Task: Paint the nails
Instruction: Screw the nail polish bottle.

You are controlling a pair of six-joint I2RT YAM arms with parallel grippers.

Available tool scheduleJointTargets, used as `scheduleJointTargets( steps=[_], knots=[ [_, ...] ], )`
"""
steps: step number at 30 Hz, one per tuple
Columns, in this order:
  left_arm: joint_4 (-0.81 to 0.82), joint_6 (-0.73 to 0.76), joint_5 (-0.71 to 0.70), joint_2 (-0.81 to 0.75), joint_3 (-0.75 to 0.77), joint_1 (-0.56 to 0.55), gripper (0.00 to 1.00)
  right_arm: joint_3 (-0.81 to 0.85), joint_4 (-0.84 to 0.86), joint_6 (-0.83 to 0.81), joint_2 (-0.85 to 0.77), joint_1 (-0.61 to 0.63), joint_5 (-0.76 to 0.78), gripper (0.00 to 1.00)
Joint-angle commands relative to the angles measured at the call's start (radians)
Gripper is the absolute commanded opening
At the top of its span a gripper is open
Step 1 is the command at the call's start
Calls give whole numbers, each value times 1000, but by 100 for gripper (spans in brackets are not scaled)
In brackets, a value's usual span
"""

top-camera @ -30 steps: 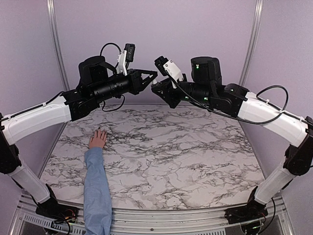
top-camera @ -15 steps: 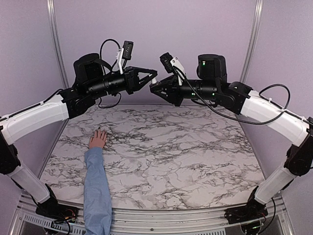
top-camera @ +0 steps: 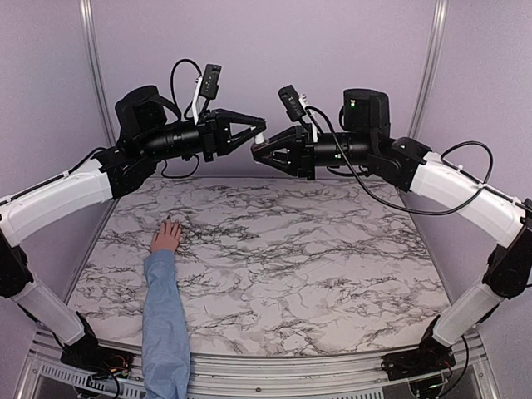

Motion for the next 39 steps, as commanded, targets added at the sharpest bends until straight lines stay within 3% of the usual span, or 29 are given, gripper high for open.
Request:
scheduleJointTargets(
  steps=[1, 6, 10, 17, 22, 27, 33, 39],
  knots=[
    [-37, -18, 108, 16, -13, 3, 0, 24, 174, 3, -44, 16, -203, 0],
    [-34, -18, 107, 13, -8, 11, 0, 9, 179, 7, -45, 10, -204, 0],
    [-34, -38, 41, 5, 6, 41, 0, -7, 141, -34, -53, 8, -112, 0],
    [-62, -28, -44, -40, 10, 106, 32, -78, 106, -110, -74, 7, 35, 0],
    [-220, 56, -46, -43, 57, 114, 50, -156, 145, -133, -96, 7, 64, 0],
    [-351, 159, -7, -55, 76, 115, 57, -238, 233, -143, -122, 7, 53, 0],
    [-355, 214, 149, -89, 31, 110, 64, -276, 247, -153, -121, 7, 13, 0],
    [-354, 235, 187, -77, 36, 80, 64, -274, 248, -153, -105, 7, -20, 0]
  ],
)
